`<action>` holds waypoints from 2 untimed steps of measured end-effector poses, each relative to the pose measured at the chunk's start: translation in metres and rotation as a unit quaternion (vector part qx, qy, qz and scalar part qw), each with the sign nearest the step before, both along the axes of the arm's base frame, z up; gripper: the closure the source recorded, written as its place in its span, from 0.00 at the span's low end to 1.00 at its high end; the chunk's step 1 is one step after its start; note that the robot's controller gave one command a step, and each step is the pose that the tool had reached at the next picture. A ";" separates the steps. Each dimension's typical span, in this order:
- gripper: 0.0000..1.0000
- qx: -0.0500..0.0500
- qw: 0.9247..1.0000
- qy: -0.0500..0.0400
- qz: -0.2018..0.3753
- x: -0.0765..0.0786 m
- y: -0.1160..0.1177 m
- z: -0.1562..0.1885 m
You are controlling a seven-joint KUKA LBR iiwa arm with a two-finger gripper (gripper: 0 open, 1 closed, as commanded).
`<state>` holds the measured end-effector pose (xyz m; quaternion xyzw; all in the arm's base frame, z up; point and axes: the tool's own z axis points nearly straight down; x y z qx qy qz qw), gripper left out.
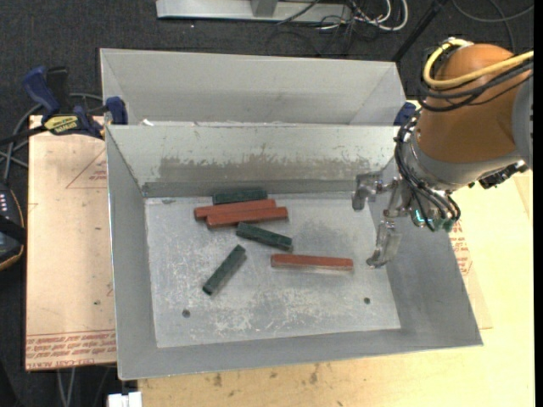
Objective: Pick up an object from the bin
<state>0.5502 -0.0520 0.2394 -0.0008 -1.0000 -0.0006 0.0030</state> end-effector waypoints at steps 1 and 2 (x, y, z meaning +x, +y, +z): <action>0.00 0.000 0.998 0.001 -0.055 -0.003 0.032 -0.102; 0.00 0.000 1.000 -0.004 0.019 0.059 0.021 -0.172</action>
Offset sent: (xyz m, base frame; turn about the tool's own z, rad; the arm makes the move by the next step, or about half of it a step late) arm -0.0014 0.0294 -0.0973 0.1133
